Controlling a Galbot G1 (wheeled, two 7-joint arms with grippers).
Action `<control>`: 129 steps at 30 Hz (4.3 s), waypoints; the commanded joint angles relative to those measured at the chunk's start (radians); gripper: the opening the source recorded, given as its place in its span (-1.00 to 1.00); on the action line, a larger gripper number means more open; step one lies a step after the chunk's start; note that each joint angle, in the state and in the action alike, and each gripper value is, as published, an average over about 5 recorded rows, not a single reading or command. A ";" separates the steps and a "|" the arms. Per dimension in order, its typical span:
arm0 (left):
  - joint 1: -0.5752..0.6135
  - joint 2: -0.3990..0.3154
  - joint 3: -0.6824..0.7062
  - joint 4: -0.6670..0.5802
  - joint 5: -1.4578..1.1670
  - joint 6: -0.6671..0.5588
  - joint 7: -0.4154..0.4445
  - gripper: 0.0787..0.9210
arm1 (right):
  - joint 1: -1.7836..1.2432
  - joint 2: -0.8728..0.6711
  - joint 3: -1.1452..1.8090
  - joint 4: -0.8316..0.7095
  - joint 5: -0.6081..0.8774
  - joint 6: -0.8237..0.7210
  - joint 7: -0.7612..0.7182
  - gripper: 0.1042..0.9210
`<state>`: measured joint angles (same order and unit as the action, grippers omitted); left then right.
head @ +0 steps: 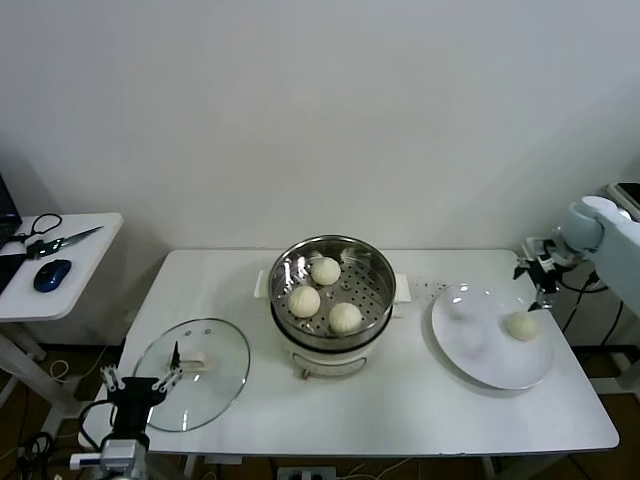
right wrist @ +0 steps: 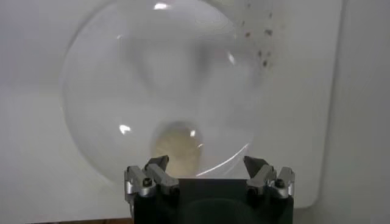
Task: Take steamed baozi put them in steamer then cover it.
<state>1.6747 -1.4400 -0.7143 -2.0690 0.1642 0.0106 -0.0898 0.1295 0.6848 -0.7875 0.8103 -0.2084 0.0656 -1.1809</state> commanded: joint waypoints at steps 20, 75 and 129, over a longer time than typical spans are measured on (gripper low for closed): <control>0.001 -0.005 0.000 0.008 0.019 0.005 -0.004 0.77 | -0.179 0.224 0.366 -0.341 -0.292 0.090 0.015 0.76; -0.006 -0.005 0.080 -0.021 0.025 0.005 0.015 0.77 | 0.665 0.312 -0.620 0.237 0.751 -0.312 0.057 0.30; -0.031 0.045 0.087 -0.008 0.011 0.007 0.034 0.77 | 0.501 0.581 -0.811 0.228 0.851 -0.414 0.183 0.71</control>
<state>1.6422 -1.3961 -0.6265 -2.0749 0.1743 0.0177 -0.0552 0.6322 1.2716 -1.6298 1.0395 0.6527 -0.3471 -0.9780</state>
